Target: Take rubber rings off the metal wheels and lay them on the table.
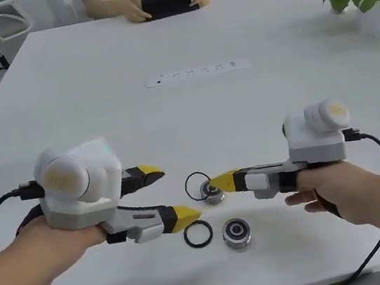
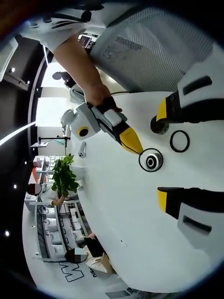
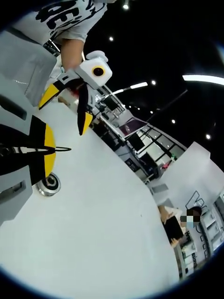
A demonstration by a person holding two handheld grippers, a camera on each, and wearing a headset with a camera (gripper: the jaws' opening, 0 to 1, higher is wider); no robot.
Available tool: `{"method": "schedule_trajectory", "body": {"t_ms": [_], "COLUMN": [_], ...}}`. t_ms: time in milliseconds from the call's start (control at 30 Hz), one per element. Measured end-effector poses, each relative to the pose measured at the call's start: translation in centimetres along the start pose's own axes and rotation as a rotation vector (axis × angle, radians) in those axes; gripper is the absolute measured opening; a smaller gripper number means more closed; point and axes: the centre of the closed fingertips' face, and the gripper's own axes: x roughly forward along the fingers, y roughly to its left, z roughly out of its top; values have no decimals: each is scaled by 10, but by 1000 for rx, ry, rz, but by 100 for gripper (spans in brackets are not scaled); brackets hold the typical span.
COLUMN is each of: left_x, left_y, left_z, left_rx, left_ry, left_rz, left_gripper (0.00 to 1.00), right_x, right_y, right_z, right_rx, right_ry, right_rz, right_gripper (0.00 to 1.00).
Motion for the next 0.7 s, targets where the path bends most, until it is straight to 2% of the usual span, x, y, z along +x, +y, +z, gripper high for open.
{"method": "schedule_trajectory", "body": {"t_ms": [267, 700], "left_x": [-11, -24], "left_y": [-3, -6], "left_z": [-5, -12], "left_rx": [1, -33], "left_ry": [-3, -15], "left_rz": [7, 21], "left_gripper": [57, 59], "right_x": [3, 11], "right_y": [9, 20], "right_z": [-10, -36], "right_rx": [-5, 2], "right_ry": [42, 153], "right_rz": [23, 57], "right_gripper": [0, 0]}}
